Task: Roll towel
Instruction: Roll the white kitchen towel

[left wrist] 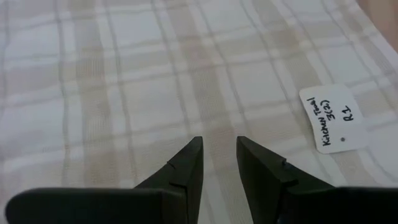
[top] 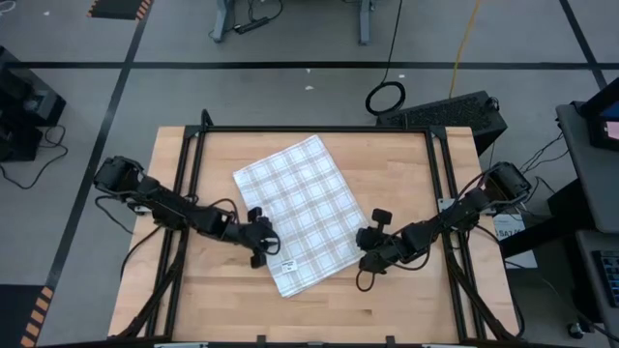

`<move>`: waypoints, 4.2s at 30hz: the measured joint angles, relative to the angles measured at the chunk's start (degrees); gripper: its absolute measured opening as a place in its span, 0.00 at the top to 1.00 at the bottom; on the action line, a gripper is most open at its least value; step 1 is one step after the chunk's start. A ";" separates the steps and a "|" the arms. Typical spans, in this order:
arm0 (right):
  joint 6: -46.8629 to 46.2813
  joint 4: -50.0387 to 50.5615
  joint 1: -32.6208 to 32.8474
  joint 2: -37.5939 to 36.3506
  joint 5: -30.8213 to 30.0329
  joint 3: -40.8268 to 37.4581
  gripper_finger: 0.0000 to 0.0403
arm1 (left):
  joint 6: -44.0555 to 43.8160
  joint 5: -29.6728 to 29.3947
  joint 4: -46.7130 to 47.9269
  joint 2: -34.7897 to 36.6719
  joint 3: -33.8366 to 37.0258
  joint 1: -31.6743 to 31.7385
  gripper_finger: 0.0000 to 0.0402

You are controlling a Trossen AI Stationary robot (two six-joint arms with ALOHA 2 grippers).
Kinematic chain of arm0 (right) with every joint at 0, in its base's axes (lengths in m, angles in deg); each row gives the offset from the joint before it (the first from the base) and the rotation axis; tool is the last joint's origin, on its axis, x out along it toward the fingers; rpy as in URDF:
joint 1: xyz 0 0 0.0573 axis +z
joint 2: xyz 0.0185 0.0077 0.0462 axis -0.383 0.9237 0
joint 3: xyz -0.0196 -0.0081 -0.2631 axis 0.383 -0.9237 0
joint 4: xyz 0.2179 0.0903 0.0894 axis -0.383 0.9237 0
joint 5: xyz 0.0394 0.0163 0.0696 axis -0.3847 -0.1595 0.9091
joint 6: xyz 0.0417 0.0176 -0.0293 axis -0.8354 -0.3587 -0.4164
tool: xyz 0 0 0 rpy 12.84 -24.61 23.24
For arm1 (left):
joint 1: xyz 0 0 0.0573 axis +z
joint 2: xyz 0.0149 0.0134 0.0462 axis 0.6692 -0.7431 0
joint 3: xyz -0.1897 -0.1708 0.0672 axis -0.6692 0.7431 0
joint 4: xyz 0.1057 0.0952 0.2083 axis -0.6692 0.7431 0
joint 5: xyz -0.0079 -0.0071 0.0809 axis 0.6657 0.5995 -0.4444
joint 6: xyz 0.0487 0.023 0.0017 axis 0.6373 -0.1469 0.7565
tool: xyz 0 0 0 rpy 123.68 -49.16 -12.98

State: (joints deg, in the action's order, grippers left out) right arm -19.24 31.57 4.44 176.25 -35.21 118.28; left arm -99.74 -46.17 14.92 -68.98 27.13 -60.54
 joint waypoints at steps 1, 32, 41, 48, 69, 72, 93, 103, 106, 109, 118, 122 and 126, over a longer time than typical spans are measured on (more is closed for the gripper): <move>-0.35 -0.17 0.00 0.00 0.04 0.00 1.00 | -0.08 -0.57 -0.24 0.00 0.00 -0.25 0.74; -2.80 -17.93 0.02 0.02 0.18 0.00 1.00 | 4.10 -3.21 -23.65 -7.94 -0.63 -16.37 0.69; -2.82 -25.70 0.03 0.02 -1.59 0.00 1.00 | 4.32 -5.34 -20.53 -7.93 -0.63 -18.82 0.37; -5.60 -26.23 1.10 0.02 -1.19 0.00 1.00 | 6.72 -4.34 -19.64 -9.02 -0.63 -21.91 0.33; -7.04 -41.53 2.41 8.74 -1.13 0.04 1.00 | 22.17 -10.64 -13.20 -23.43 -14.64 -24.58 0.37; -7.04 -42.51 2.40 8.72 -1.17 0.04 1.00 | 21.58 -10.33 -10.33 -23.39 -15.36 -23.92 0.43; -5.99 -43.15 2.40 8.70 -1.39 0.02 1.00 | 28.43 2.52 -8.05 -23.34 -16.94 -15.23 0.89; -1.11 -54.59 4.06 9.93 -1.56 0.01 1.00 | 31.86 2.54 -11.48 -20.05 -16.74 -10.76 0.98; 0.98 -55.84 5.46 11.09 -0.87 0.14 1.00 | 31.76 4.03 -11.32 -17.59 -16.74 -7.98 0.98; 3.05 -53.57 6.34 13.01 0.43 1.89 0.98 | 31.10 8.87 -11.74 -15.45 -16.76 -4.65 0.98; 12.29 -33.91 6.91 20.94 -4.61 16.83 0.65 | 29.52 21.17 -11.16 -15.54 -16.79 1.27 0.98; 16.85 -25.23 6.91 24.75 -11.43 23.98 0.49 | 29.52 23.17 -11.23 -15.54 -16.79 1.38 0.98; 22.02 -22.66 6.74 27.62 -11.78 28.15 0.45 | 29.52 24.22 -10.75 -15.54 -16.79 1.31 0.98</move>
State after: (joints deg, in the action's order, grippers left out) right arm 2.78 8.91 11.18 203.87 -46.99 146.43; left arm -70.23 -21.95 4.18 -84.52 10.34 -59.24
